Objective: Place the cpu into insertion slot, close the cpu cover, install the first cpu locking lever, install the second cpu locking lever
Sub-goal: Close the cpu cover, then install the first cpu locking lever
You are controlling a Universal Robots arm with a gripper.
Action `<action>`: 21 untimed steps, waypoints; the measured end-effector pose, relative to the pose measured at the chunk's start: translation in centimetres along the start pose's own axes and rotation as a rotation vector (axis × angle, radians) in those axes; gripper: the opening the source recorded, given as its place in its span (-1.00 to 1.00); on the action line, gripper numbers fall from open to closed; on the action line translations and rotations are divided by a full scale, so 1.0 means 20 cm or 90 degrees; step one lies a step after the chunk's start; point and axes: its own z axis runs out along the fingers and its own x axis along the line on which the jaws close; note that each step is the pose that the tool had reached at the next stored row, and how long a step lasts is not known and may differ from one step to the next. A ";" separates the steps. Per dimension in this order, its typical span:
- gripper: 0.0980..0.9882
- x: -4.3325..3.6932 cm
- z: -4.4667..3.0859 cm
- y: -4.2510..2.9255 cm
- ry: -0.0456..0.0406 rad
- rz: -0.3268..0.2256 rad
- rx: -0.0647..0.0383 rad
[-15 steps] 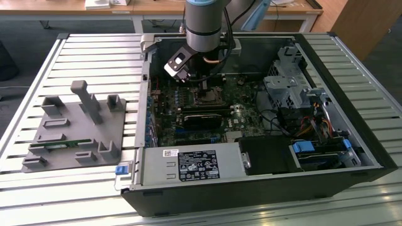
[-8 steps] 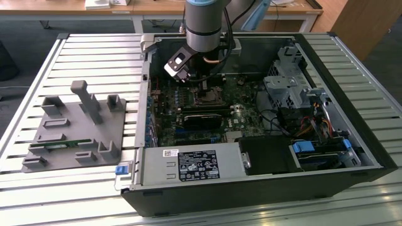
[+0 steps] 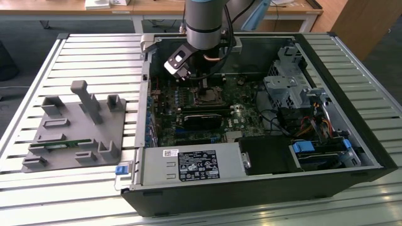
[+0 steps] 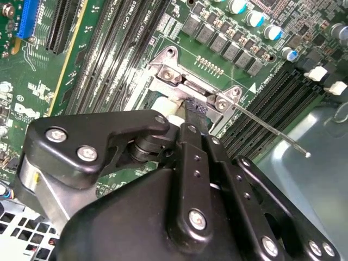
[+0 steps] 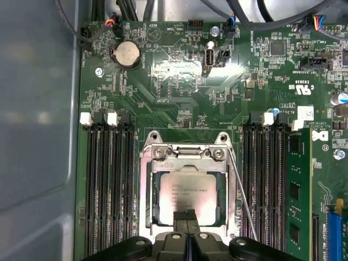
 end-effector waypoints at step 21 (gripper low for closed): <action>-0.98 0.001 0.004 0.095 -0.0001 0.000 0.000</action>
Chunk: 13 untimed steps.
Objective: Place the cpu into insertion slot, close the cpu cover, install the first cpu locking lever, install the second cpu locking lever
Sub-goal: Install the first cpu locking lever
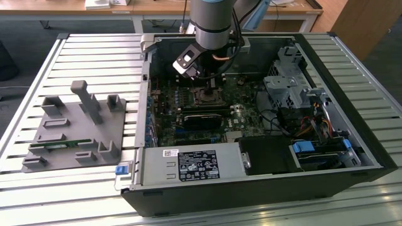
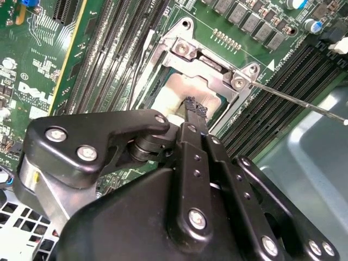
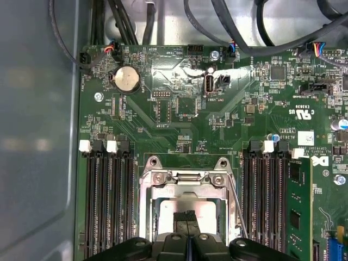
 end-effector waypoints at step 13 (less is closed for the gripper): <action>-0.98 0.001 -0.027 0.002 0.0003 0.000 0.000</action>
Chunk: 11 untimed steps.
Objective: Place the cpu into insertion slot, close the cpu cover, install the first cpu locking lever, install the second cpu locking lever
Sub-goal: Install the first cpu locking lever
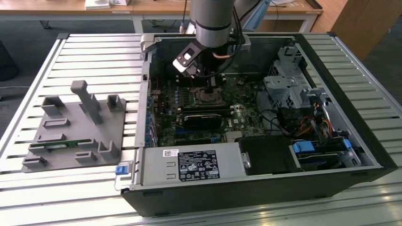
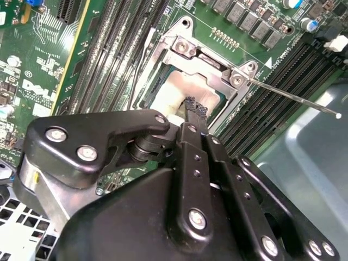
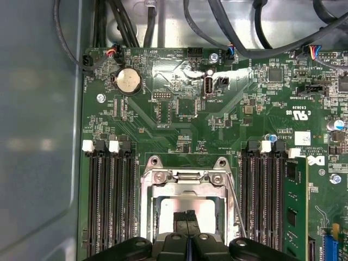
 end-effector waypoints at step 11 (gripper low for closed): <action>-0.98 0.001 -0.027 0.001 0.0000 0.000 0.000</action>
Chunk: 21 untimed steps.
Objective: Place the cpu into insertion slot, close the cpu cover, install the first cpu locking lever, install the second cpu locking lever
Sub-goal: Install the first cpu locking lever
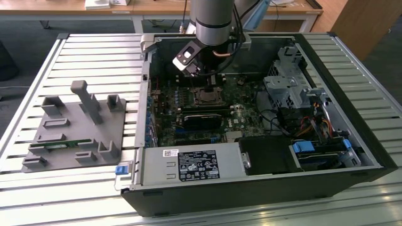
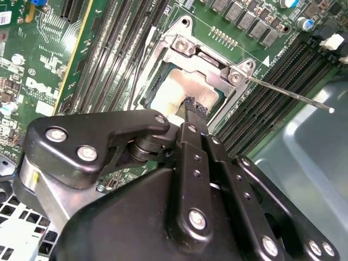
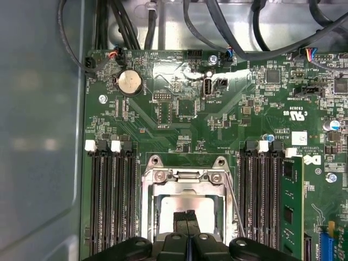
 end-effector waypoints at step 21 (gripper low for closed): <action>-0.98 0.004 -0.116 0.004 -0.0009 0.000 0.000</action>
